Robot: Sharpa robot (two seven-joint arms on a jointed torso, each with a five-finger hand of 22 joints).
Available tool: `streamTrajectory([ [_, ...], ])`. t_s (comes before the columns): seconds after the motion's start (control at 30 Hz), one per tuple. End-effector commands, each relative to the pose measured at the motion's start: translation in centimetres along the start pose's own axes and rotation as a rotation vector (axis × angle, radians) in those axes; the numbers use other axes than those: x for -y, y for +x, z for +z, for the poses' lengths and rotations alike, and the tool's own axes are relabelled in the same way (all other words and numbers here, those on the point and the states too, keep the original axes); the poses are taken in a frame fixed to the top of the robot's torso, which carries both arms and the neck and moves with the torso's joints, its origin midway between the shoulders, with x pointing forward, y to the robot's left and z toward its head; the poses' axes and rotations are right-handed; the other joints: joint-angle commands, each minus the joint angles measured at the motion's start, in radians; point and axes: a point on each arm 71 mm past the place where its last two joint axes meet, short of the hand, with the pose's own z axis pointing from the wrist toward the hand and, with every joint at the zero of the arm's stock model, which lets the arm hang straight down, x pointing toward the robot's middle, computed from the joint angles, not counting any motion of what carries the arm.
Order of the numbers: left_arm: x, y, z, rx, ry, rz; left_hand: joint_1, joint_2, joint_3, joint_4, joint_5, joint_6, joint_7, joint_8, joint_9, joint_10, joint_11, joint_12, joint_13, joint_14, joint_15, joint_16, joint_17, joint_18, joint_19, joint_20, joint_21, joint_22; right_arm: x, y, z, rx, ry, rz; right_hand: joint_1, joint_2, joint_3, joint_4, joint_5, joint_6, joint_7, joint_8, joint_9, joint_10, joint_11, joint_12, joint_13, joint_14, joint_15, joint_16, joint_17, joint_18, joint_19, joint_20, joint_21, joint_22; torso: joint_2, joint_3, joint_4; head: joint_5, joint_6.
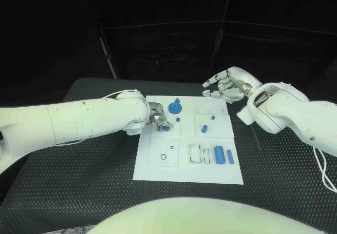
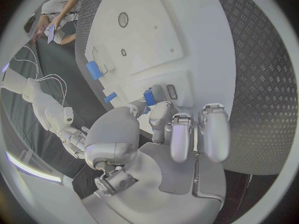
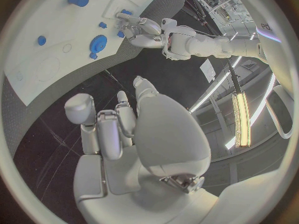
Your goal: Assemble the parts on the task board
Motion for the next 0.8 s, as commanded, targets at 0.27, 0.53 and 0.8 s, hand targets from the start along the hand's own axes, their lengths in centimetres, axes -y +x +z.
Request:
streamTrajectory([
  [0.27, -0.17, 0.33, 0.09, -0.021, -0.024, 0.015, -0.008, 0.001, -0.009, 0.000, -0.002, 0.006, -0.002, -0.002, 0.001, 0.007, -0.002, 0.007, 0.003, 0.104, -0.008, 0.003, 0.263, -0.021, 0.007, -0.006, 0.007, 0.042, -0.17, 0.05, 0.06, -0.009, -0.008, 0.001, -0.012, -0.002, -0.004, 0.003, 0.005, 0.005, -0.001, 0.003, -0.002, -0.001, -0.005, -0.003, -0.001, 0.062, -0.006, -0.006, 0.070, 0.005, -0.006, -0.001, -0.007, -0.001, 0.001, -0.0004, -0.0013, 0.001, 0.000],
  [0.53, -0.19, 0.28, 0.14, -0.021, -0.026, 0.015, -0.012, 0.003, -0.015, 0.004, -0.002, 0.009, -0.003, -0.001, 0.002, 0.008, -0.003, 0.007, 0.004, 0.104, -0.008, 0.003, 0.263, -0.021, 0.008, -0.006, 0.007, 0.043, -0.18, 0.06, 0.06, -0.010, -0.008, 0.001, -0.012, -0.002, -0.004, 0.003, 0.005, 0.005, -0.001, 0.003, -0.002, -0.001, -0.005, -0.003, -0.001, 0.062, -0.006, -0.006, 0.070, 0.005, -0.006, -0.001, -0.007, -0.001, 0.001, -0.0004, -0.0015, 0.001, 0.000],
  [0.8, -0.11, 0.31, 0.19, -0.027, -0.026, 0.010, -0.049, 0.004, -0.069, 0.044, -0.002, 0.016, -0.005, -0.003, 0.004, 0.014, -0.004, 0.011, 0.008, 0.104, -0.009, 0.003, 0.263, -0.022, 0.011, -0.007, 0.011, 0.050, -0.17, 0.07, 0.05, -0.014, -0.009, 0.001, -0.023, -0.007, -0.011, 0.008, 0.007, 0.006, -0.003, 0.004, -0.002, -0.001, -0.006, -0.003, -0.002, 0.062, -0.006, -0.006, 0.069, 0.005, -0.006, -0.001, -0.008, -0.002, 0.001, -0.0002, -0.0016, 0.001, 0.000],
])
